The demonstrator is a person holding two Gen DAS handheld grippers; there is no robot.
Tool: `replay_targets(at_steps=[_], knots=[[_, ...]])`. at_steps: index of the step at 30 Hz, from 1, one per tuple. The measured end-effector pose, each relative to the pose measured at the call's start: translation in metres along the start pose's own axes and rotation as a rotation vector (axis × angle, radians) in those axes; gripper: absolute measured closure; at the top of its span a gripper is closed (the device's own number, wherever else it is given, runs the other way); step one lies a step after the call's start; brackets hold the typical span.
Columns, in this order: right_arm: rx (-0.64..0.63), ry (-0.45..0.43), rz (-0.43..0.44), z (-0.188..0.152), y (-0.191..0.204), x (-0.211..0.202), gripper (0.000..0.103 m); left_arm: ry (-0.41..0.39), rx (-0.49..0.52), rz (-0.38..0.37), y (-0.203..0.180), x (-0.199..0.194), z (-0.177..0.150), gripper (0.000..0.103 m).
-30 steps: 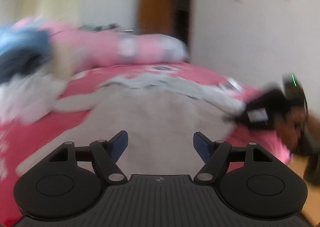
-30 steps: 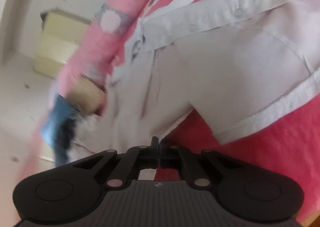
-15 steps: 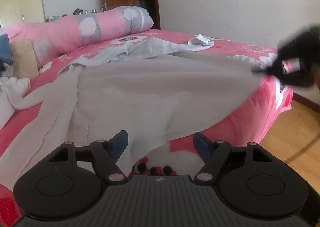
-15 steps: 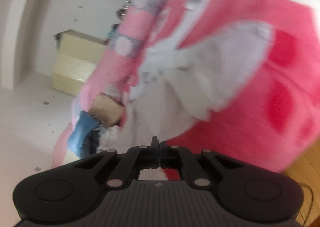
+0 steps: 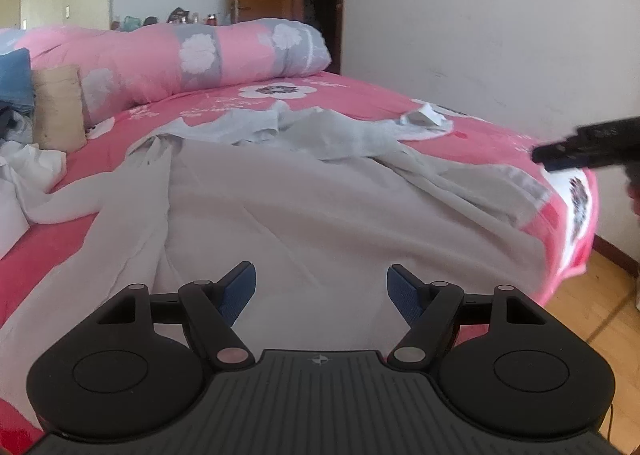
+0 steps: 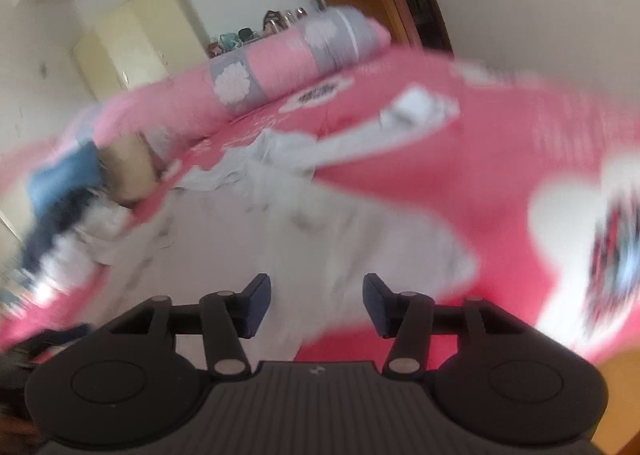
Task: Fold clothes
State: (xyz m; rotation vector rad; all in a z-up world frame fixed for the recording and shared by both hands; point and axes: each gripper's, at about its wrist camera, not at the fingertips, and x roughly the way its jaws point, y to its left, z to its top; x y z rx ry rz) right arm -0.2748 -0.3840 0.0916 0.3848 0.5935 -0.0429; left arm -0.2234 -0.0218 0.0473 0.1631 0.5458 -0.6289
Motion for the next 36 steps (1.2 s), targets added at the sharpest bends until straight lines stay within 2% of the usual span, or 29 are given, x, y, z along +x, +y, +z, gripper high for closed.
replay_targets(at_steps=[1, 6, 9, 12, 14, 15, 16, 18, 23, 26, 30, 32, 35, 36], knots=[[-0.038, -0.003, -0.015, 0.011, 0.002, 0.015, 0.032, 0.000, -0.008, 0.003, 0.000, 0.003, 0.002, 0.030], [-0.177, 0.063, 0.015, 0.046, 0.016, 0.088, 0.023, 0.015, -0.016, -0.001, 0.001, 0.017, 0.005, 0.030], [-0.278, 0.099, 0.066, 0.064, 0.036, 0.132, 0.007, 0.022, -0.006, 0.002, 0.001, 0.029, 0.008, 0.029], [-0.331, 0.146, 0.084, 0.072, 0.054, 0.178, 0.009, 0.038, -0.025, 0.007, 0.004, 0.042, 0.011, 0.029], [-0.355, 0.191, 0.027, 0.072, 0.057, 0.208, 0.040, 0.049, -0.056, -0.003, 0.007, 0.049, 0.012, 0.029], [-0.353, 0.233, 0.014, 0.073, 0.056, 0.223, 0.066, 0.055, -0.072, -0.008, 0.009, 0.052, 0.012, 0.029], [-0.331, 0.258, 0.015, 0.073, 0.050, 0.232, 0.083, 0.058, -0.077, -0.017, 0.010, 0.054, 0.011, 0.029], [-0.266, 0.257, 0.028, 0.081, 0.037, 0.239, 0.098, 0.065, -0.080, -0.027, 0.012, 0.057, 0.009, 0.029], [-0.096, 0.108, -0.030, 0.130, -0.003, 0.232, 0.098, 0.111, -0.098, -0.036, 0.019, 0.064, -0.002, 0.029], [-0.029, 0.048, -0.134, 0.156, -0.030, 0.242, 0.098, 0.108, -0.106, -0.042, 0.021, 0.061, -0.005, 0.029], [0.129, 0.086, -0.223, 0.163, -0.071, 0.269, 0.096, 0.109, -0.105, -0.044, 0.019, 0.060, -0.005, 0.029], [0.177, 0.119, -0.266, 0.157, -0.084, 0.275, 0.092, 0.107, -0.101, -0.045, 0.018, 0.059, -0.004, 0.029], [0.262, 0.110, -0.251, 0.149, -0.096, 0.259, 0.073, 0.105, -0.096, -0.060, 0.019, 0.059, -0.005, 0.027], [0.274, 0.091, -0.239, 0.149, -0.097, 0.245, 0.062, 0.099, -0.092, -0.069, 0.019, 0.057, -0.005, 0.026]])
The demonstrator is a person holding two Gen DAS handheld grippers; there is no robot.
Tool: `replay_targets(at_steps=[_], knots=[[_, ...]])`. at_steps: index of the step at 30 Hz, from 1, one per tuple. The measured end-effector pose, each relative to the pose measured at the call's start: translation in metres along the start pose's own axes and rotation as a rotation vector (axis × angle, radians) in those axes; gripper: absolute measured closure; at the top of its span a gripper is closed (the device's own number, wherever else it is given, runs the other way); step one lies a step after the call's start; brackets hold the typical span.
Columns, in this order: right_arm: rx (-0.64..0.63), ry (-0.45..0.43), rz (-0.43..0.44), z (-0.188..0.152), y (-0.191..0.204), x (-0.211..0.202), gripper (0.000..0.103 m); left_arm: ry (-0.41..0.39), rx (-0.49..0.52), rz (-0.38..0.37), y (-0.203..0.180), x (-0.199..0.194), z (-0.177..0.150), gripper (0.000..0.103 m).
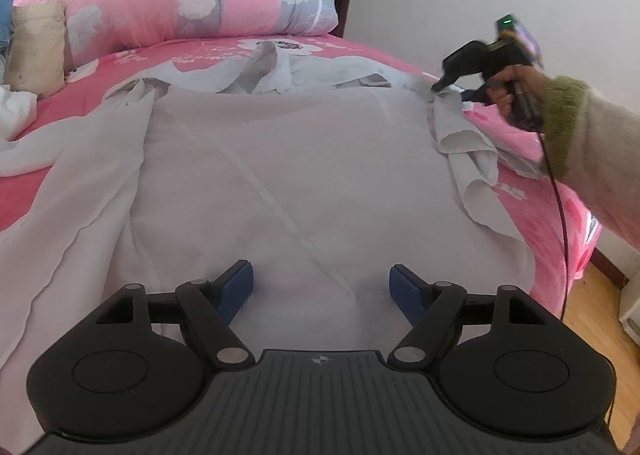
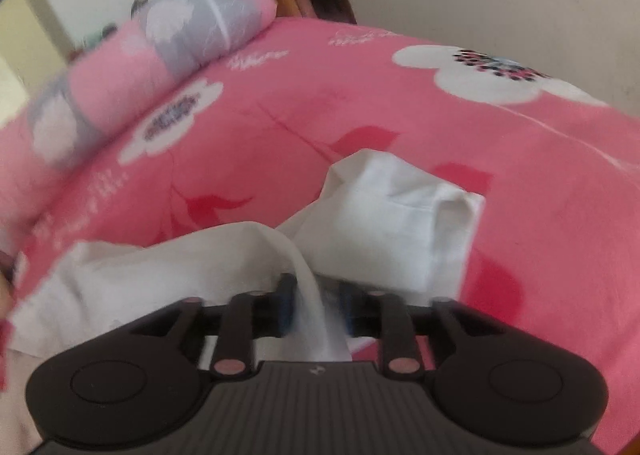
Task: Fold clothes
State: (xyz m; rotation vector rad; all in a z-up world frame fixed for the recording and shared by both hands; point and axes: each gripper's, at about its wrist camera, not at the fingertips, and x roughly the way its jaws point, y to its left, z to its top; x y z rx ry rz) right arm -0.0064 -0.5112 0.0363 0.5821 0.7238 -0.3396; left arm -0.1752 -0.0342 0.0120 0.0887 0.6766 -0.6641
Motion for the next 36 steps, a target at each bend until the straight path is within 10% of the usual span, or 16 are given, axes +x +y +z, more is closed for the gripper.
replay_targets(at_steps=[11, 23, 27, 31, 36], knots=[[0.007, 0.028, 0.158, -0.073, -0.044, -0.162, 0.034, -0.061, 0.073, -0.135, -0.032, -0.023, 0.000, 0.019], [-0.067, -0.006, 0.042, -0.147, -0.037, -0.173, 0.035, -0.055, 0.279, -0.143, -0.110, 0.010, 0.017, 0.007], [-0.108, 0.009, 0.044, -0.150, -0.036, -0.145, 0.062, -0.043, 0.343, -0.059, -0.122, 0.045, 0.031, 0.009], [-0.158, -0.033, 0.037, -0.156, -0.041, -0.143, 0.099, 0.019, 0.406, -0.026, -0.130, 0.076, 0.036, 0.039], [-0.111, -0.152, 0.066, -0.143, -0.070, -0.177, 0.100, -0.003, 0.416, -0.040, -0.134, 0.075, 0.033, 0.060]])
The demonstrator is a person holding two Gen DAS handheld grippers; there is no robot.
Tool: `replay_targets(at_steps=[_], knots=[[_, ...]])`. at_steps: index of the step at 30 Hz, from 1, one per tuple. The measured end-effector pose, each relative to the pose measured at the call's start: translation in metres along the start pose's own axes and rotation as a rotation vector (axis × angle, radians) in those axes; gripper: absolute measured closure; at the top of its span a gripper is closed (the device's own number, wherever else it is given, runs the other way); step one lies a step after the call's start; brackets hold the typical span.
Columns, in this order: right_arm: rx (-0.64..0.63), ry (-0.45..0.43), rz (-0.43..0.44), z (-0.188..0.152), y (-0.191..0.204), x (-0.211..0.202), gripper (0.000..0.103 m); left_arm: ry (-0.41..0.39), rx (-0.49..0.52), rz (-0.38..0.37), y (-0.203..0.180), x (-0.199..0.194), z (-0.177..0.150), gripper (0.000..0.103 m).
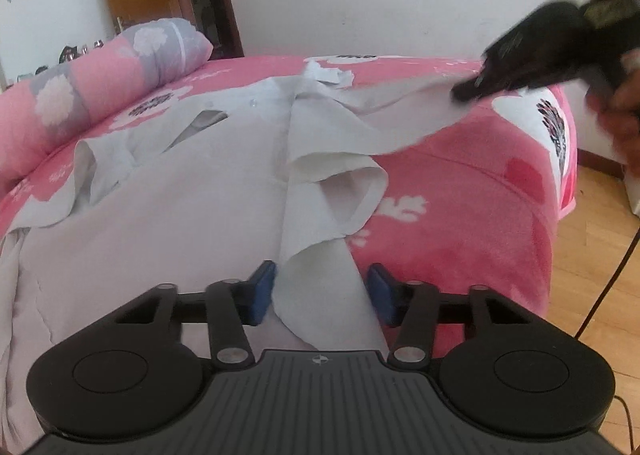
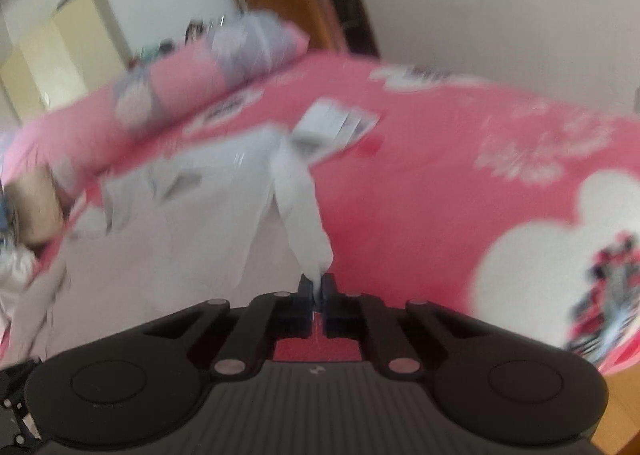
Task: Fold clothes
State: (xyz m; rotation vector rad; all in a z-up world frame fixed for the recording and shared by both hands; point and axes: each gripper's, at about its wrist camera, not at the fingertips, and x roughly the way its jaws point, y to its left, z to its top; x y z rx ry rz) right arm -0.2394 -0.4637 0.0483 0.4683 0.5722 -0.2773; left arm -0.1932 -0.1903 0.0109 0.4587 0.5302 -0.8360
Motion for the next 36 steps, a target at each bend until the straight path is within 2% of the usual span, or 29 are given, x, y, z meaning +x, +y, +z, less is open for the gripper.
replay_targets(at_steps=[2, 5, 13, 18, 20, 22, 24, 25, 26, 27, 28, 30, 34, 36], knots=[[0.042, -0.045, 0.001, 0.009, -0.019, -0.020, 0.099, -0.002, -0.007, -0.011, -0.005, 0.000, 0.001, 0.085], [0.100, -0.094, -0.013, 0.018, -0.048, -0.046, 0.100, -0.017, 0.002, -0.014, -0.012, -0.008, 0.002, 0.099], [0.198, -0.136, -0.074, 0.009, -0.102, -0.085, 0.100, -0.052, -0.016, -0.103, -0.024, -0.053, -0.004, 0.103], [0.248, -0.161, -0.103, 0.005, -0.131, -0.104, 0.099, -0.085, -0.047, -0.163, -0.016, -0.091, -0.001, 0.103], [0.239, -0.146, -0.120, 0.006, -0.137, -0.103, 0.100, -0.090, -0.061, -0.187, -0.014, -0.097, 0.000, 0.103], [0.220, -0.116, -0.142, 0.005, -0.141, -0.096, 0.099, -0.054, -0.070, -0.204, -0.016, -0.090, -0.004, 0.103], [0.206, -0.029, -0.180, -0.006, -0.143, -0.078, 0.097, 0.018, -0.082, -0.214, -0.020, -0.075, -0.014, 0.102], [0.198, 0.020, -0.205, -0.012, -0.142, -0.068, 0.092, 0.051, -0.099, -0.215, -0.022, -0.070, -0.019, 0.097], [0.193, 0.054, -0.231, -0.017, -0.141, -0.063, 0.087, 0.069, -0.119, -0.216, -0.023, -0.069, -0.025, 0.088], [0.192, 0.068, -0.251, -0.022, -0.140, -0.062, 0.075, 0.084, -0.140, -0.216, -0.023, -0.069, -0.029, 0.082], [0.194, 0.073, -0.265, -0.027, -0.139, -0.063, 0.062, 0.077, -0.158, -0.220, -0.021, -0.074, -0.034, 0.071], [0.221, 0.019, -0.237, -0.031, -0.137, -0.079, 0.053, 0.030, -0.188, -0.220, -0.016, -0.092, -0.045, 0.065], [0.267, -0.078, -0.182, -0.029, -0.130, -0.117, 0.053, -0.033, -0.254, -0.159, 0.004, -0.132, -0.059, 0.049], [0.254, -0.118, -0.153, -0.027, -0.116, -0.132, 0.053, -0.063, -0.293, -0.103, 0.015, -0.155, -0.069, 0.046]])
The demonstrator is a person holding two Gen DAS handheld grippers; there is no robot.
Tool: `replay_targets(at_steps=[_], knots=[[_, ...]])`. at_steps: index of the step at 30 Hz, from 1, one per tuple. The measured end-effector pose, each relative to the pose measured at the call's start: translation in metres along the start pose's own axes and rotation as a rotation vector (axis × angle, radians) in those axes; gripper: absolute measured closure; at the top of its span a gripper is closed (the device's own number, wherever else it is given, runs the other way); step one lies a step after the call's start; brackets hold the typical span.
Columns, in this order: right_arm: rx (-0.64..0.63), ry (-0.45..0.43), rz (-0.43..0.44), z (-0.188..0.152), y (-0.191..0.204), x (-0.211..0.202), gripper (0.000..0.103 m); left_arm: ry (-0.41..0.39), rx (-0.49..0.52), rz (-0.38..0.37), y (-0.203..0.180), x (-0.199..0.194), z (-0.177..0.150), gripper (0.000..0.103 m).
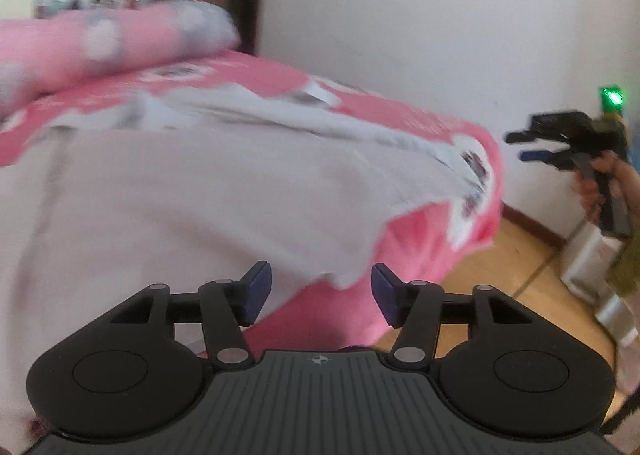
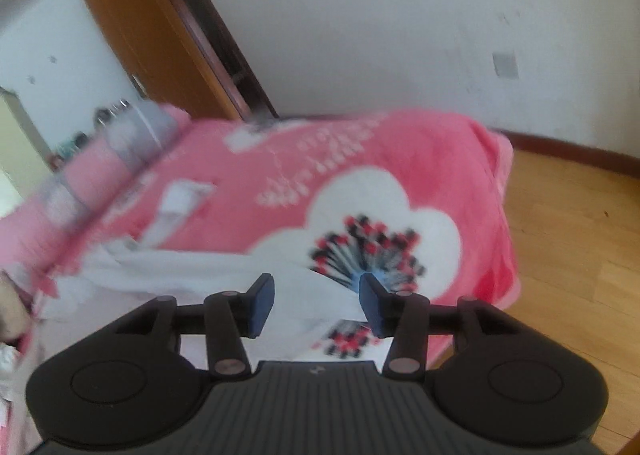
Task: Fold clothes
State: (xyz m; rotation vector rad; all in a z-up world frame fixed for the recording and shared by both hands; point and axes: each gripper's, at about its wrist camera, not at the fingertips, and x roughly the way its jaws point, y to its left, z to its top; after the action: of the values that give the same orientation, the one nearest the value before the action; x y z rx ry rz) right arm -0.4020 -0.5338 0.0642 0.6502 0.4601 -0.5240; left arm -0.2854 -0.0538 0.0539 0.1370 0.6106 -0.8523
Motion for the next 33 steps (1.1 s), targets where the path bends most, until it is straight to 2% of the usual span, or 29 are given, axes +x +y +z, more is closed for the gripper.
replay_targets(at_steps=[2, 6, 9, 11, 14, 16, 19, 21, 23, 25, 27, 30, 33], knots=[[-0.039, -0.023, 0.051, -0.004, 0.022, -0.015, 0.053, -0.034, -0.043, 0.061, 0.014, -0.022, -0.004, 0.041], [-0.133, -0.023, 0.197, -0.022, 0.084, -0.031, 0.053, -0.100, -0.134, 0.201, 0.040, -0.062, -0.010, 0.037], [-0.229, 0.058, 0.398, -0.048, 0.148, -0.034, 0.053, -0.139, -0.196, 0.309, 0.067, -0.086, -0.015, 0.034], [-0.313, 0.112, 0.512, -0.073, 0.192, -0.032, 0.053, -0.135, -0.234, 0.389, 0.091, -0.099, -0.019, 0.034], [-0.396, 0.211, 0.619, -0.115, 0.254, -0.025, 0.053, -0.117, -0.277, 0.489, 0.130, -0.108, -0.023, 0.034], [-0.466, 0.272, 0.634, -0.141, 0.289, -0.017, 0.054, -0.108, -0.297, 0.541, 0.154, -0.112, -0.027, 0.034], [-0.570, 0.337, 0.615, -0.171, 0.332, -0.003, 0.054, -0.096, -0.301, 0.556, 0.187, -0.111, -0.029, 0.033], [-0.582, 0.384, 0.624, -0.172, 0.350, 0.006, 0.054, -0.087, -0.273, 0.546, 0.206, -0.104, -0.028, 0.025], [-0.573, 0.421, 0.635, -0.165, 0.367, 0.015, 0.054, -0.058, -0.225, 0.525, 0.221, -0.095, -0.028, 0.005], [-0.559, 0.459, 0.653, -0.152, 0.391, 0.024, 0.054, -0.042, -0.174, 0.529, 0.237, -0.084, -0.028, 0.004], [-0.527, 0.507, 0.674, -0.140, 0.411, 0.035, 0.054, -0.023, -0.175, 0.563, 0.250, -0.076, -0.032, 0.004], [-0.490, 0.575, 0.690, -0.136, 0.443, 0.064, 0.054, -0.016, -0.235, 0.569, 0.270, -0.076, -0.041, 0.004], [-0.509, 0.602, 0.645, -0.151, 0.471, 0.100, 0.054, 0.017, -0.281, 0.561, 0.289, -0.075, -0.051, 0.013]])
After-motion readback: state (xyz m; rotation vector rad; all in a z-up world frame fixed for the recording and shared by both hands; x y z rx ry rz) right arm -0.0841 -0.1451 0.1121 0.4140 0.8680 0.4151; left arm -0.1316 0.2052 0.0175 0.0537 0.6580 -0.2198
